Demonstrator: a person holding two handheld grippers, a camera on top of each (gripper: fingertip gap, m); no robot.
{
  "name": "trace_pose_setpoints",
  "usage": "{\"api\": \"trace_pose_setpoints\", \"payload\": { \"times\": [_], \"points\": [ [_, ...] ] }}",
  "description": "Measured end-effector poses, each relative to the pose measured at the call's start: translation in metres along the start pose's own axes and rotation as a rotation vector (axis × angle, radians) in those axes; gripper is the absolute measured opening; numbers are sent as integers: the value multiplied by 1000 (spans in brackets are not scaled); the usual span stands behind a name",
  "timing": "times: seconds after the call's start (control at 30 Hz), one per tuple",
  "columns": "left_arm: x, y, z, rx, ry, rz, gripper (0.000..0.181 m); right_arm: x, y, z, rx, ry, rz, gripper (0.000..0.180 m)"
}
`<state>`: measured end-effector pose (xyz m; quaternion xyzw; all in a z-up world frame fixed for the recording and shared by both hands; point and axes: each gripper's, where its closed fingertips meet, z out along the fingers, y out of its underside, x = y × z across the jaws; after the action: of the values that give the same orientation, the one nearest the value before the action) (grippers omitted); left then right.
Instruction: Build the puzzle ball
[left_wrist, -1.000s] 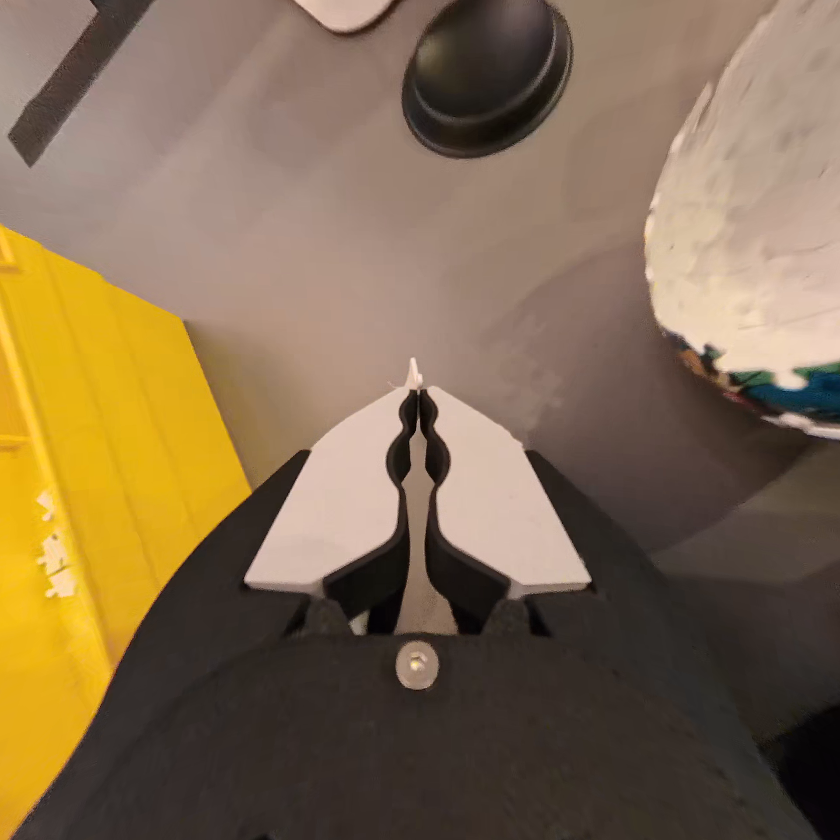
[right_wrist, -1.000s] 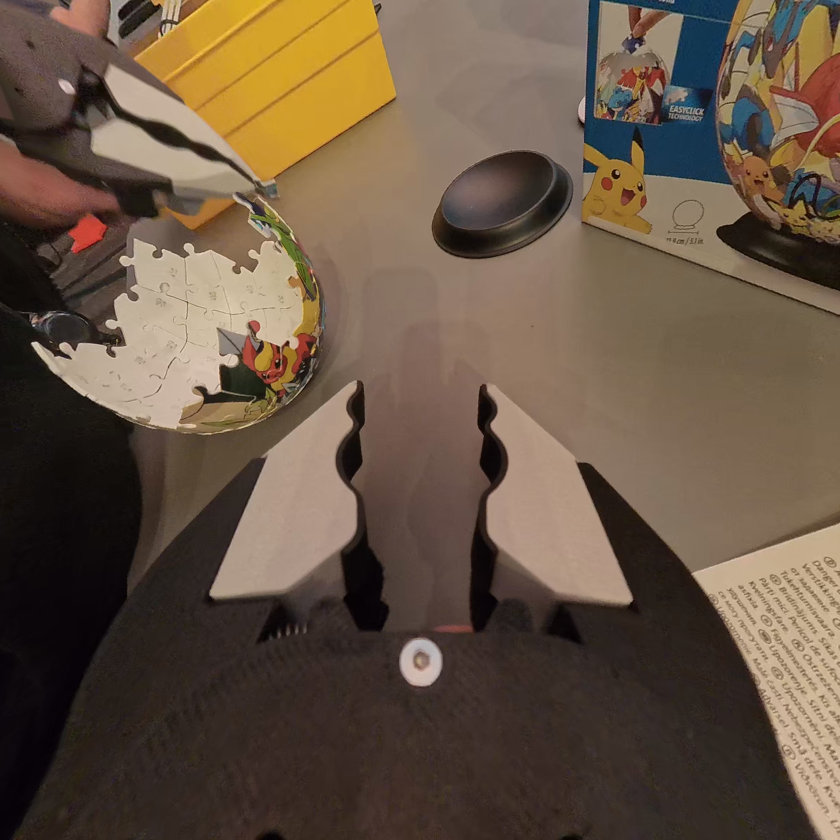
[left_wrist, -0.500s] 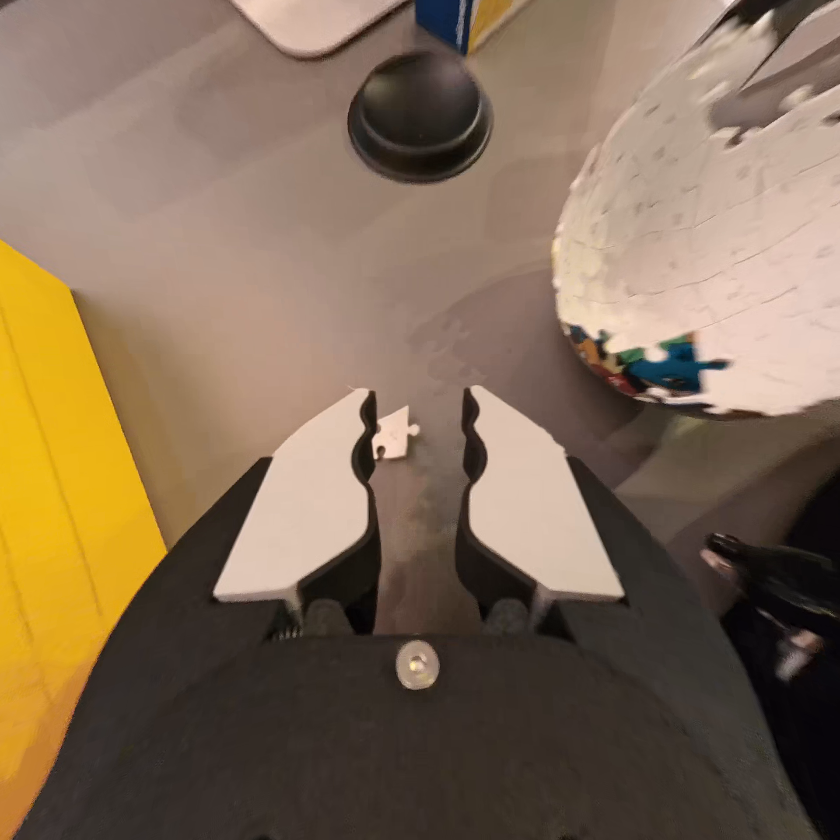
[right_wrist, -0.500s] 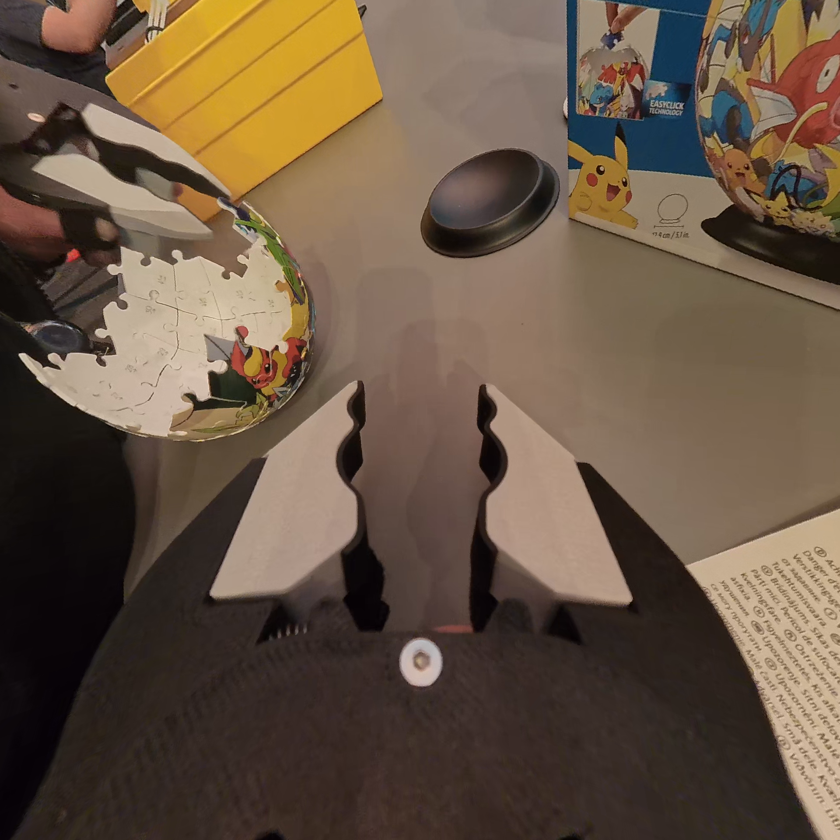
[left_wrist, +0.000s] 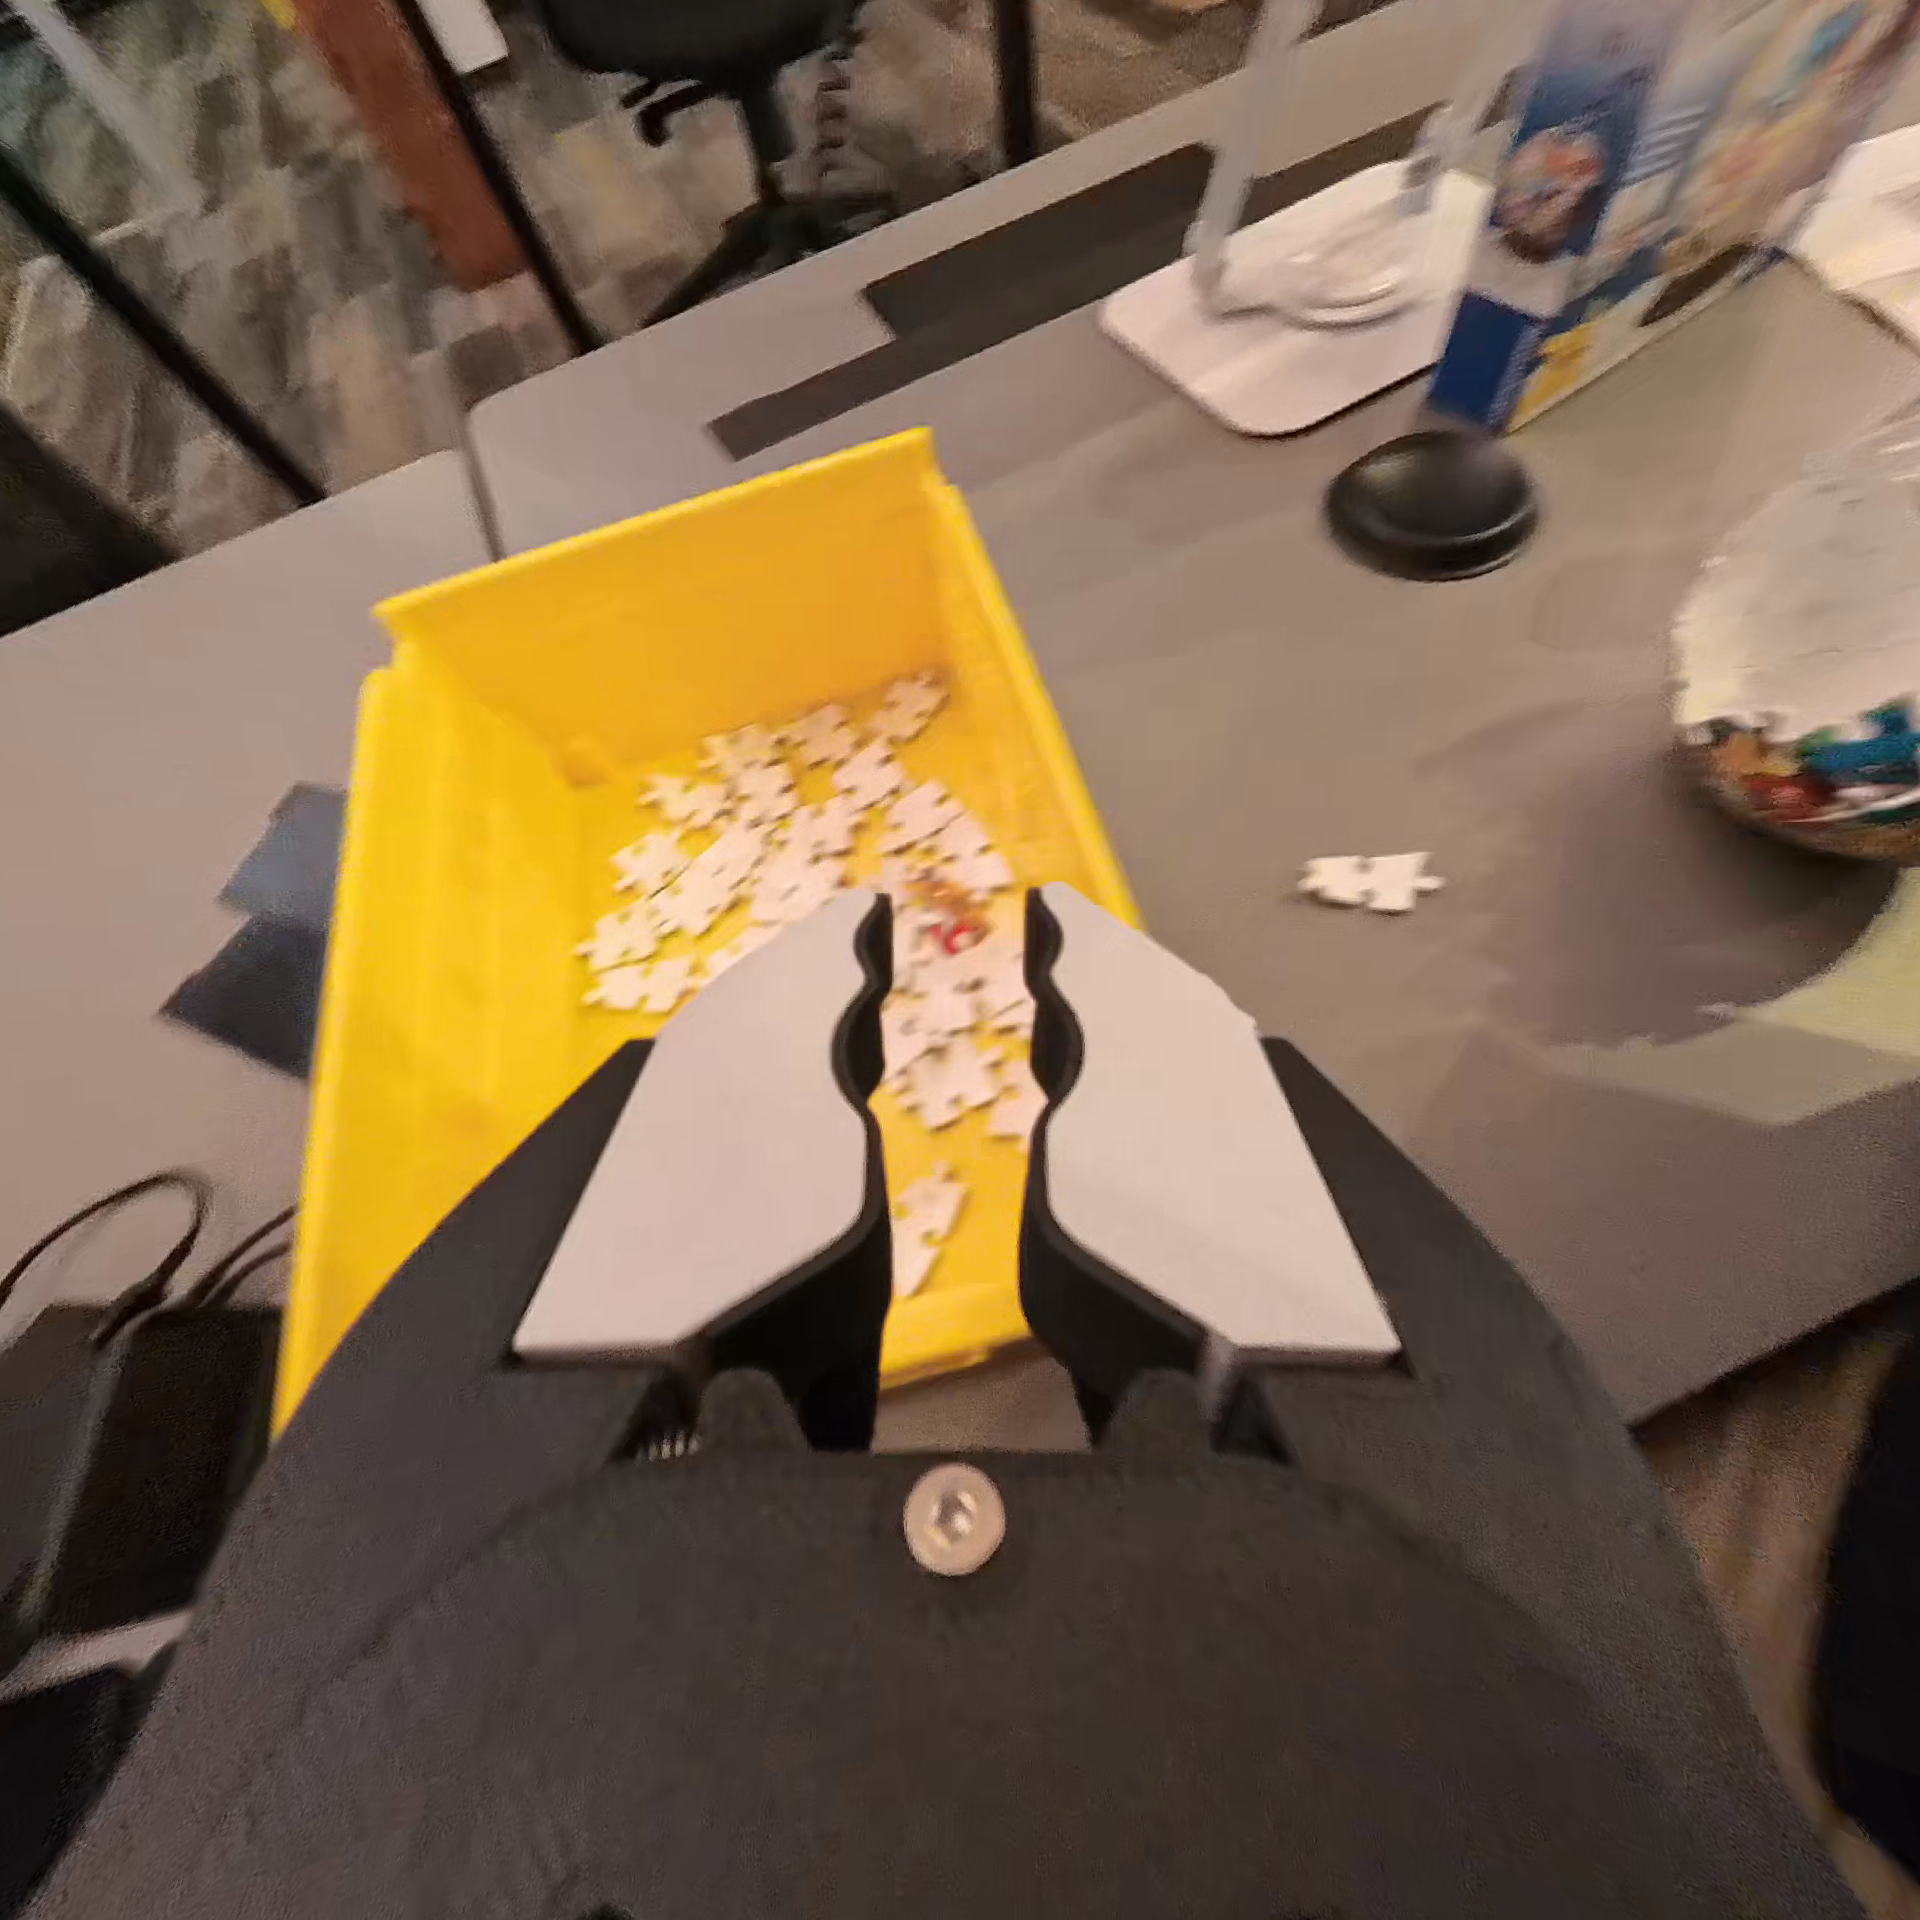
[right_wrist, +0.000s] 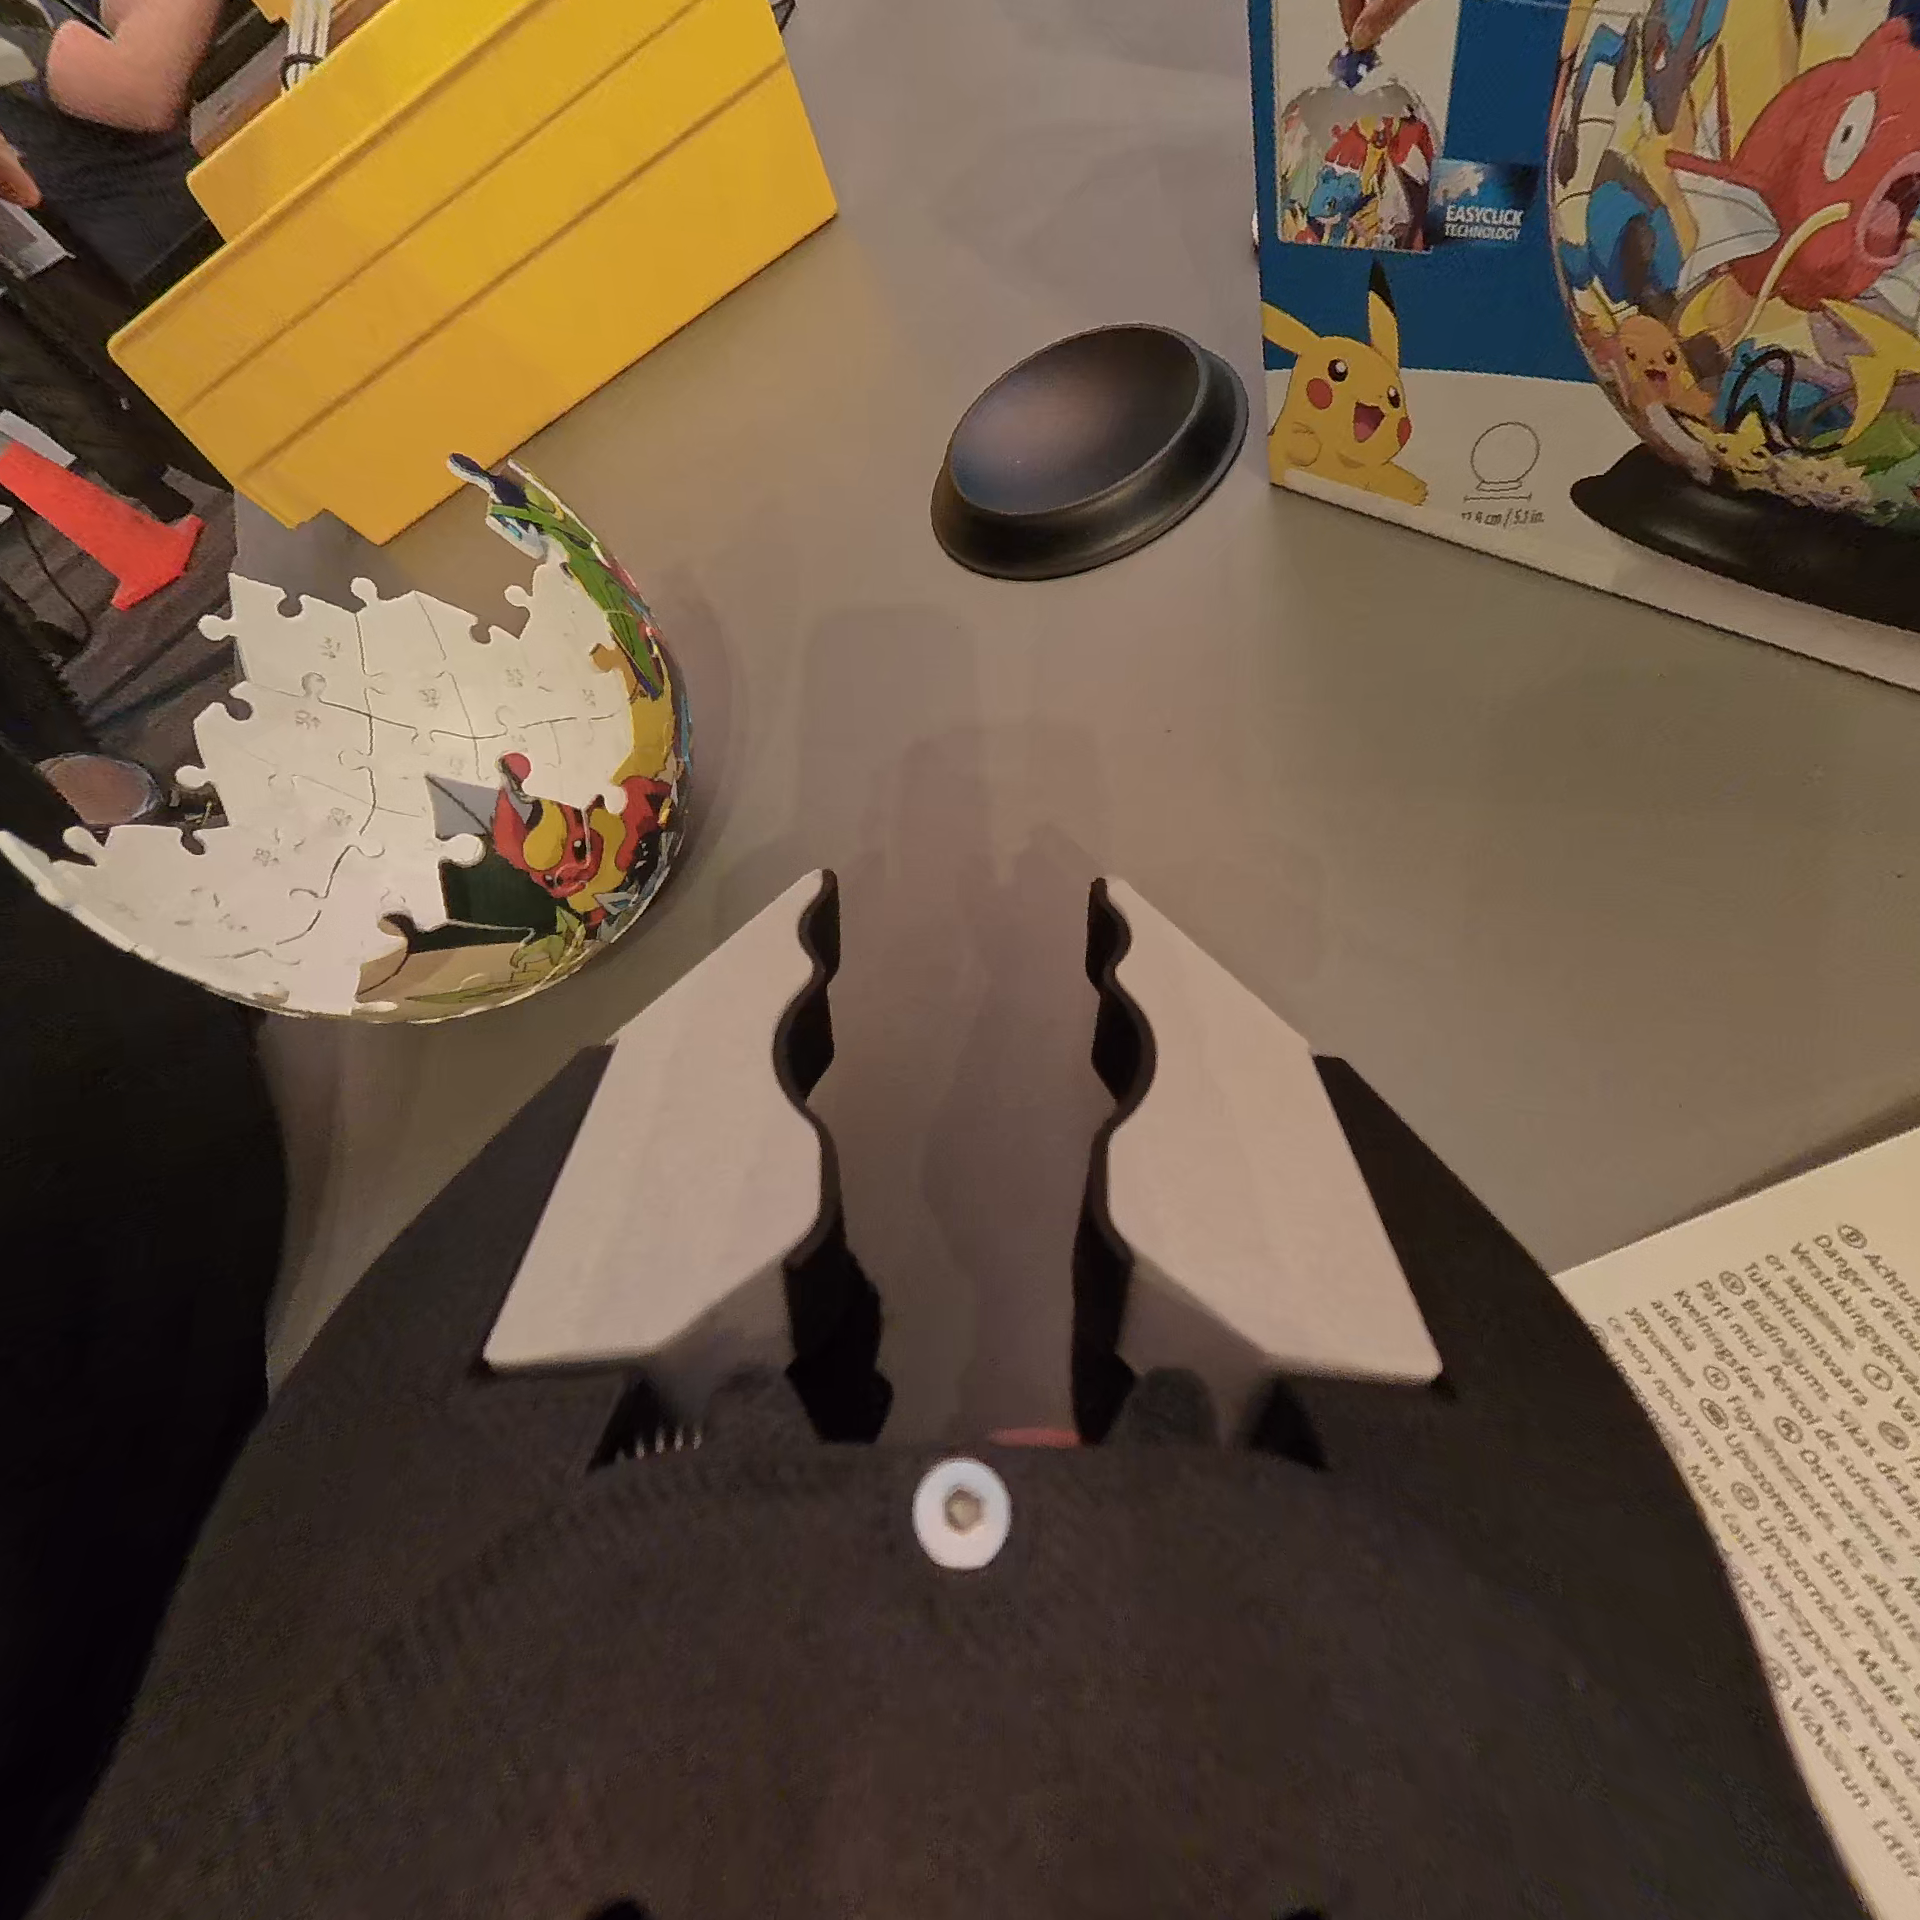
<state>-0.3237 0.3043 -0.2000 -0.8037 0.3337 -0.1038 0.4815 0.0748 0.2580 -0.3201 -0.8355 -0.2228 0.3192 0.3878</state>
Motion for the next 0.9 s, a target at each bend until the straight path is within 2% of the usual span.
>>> {"api": "trace_pose_setpoints", "payload": {
  "times": [0.17,0.4,0.57,0.73,0.9],
  "points": [
    [-34,44,12,-148,5,9,29,2,1,1,-5,11,2,45],
    [4,94,55,-406,289,80,30,4,2,2,-14,30,5,45],
    [29,105,68,-554,516,68,31,5,2,2,-17,37,1,45],
    [17,121,78,-727,553,189,36,4,1,2,-11,31,4,45],
    [23,121,85,-737,592,318,33,4,0,1,-3,25,9,45]
  ]
}}
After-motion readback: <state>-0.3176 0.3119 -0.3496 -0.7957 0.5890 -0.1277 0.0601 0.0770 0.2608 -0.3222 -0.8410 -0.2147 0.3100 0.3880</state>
